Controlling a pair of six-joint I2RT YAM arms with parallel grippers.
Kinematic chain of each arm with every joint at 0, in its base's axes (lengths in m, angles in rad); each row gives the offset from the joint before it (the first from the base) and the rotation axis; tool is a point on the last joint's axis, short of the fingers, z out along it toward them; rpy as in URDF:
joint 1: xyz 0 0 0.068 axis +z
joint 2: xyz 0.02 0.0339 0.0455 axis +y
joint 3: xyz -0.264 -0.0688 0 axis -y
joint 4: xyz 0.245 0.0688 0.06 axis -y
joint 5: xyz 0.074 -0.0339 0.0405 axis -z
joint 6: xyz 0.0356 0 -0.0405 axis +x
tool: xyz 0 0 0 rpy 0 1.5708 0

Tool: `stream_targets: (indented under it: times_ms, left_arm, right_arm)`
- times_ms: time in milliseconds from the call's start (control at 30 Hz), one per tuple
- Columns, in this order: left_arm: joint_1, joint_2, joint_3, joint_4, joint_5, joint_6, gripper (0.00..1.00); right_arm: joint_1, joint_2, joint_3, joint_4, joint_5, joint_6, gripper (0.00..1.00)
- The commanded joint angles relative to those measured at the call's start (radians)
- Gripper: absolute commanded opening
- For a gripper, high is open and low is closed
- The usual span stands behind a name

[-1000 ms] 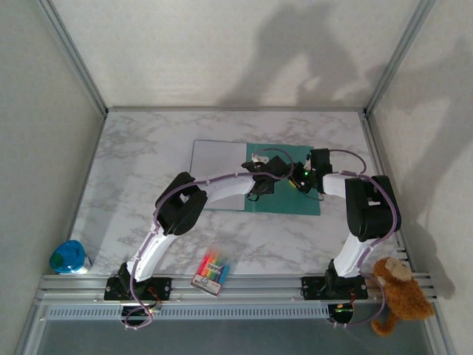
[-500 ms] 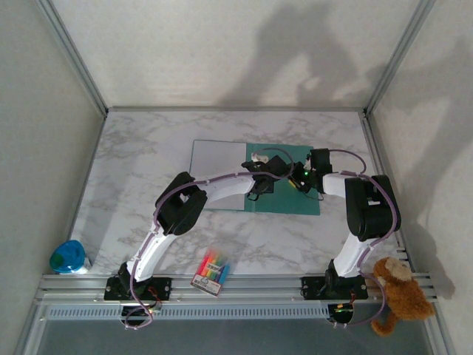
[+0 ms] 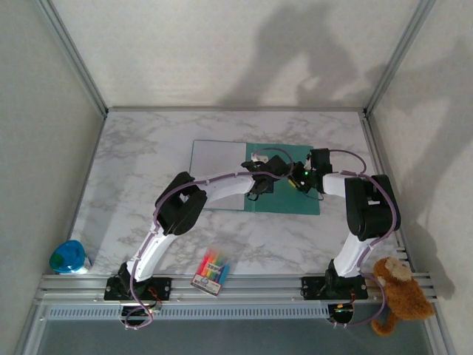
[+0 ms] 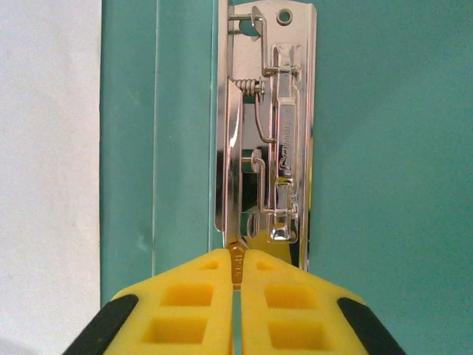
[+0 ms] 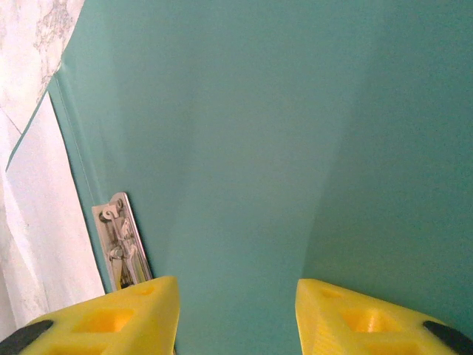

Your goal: Put the files into the folder

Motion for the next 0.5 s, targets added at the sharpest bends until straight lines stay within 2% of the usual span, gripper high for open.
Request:
stream_targets:
  times_ms: [0, 467]
  left_arm:
    - [0.005, 0.029, -0.008, 0.006, 0.029, -0.011, 0.08]
    - [0.009, 0.009, -0.121, 0.123, 0.128, -0.019, 0.03]
  right_arm:
    - [0.004, 0.04, 0.006, -0.006, -0.021, 0.017, 0.46]
    - [0.034, 0.054, 0.017, -0.05, -0.022, 0.009, 0.44]
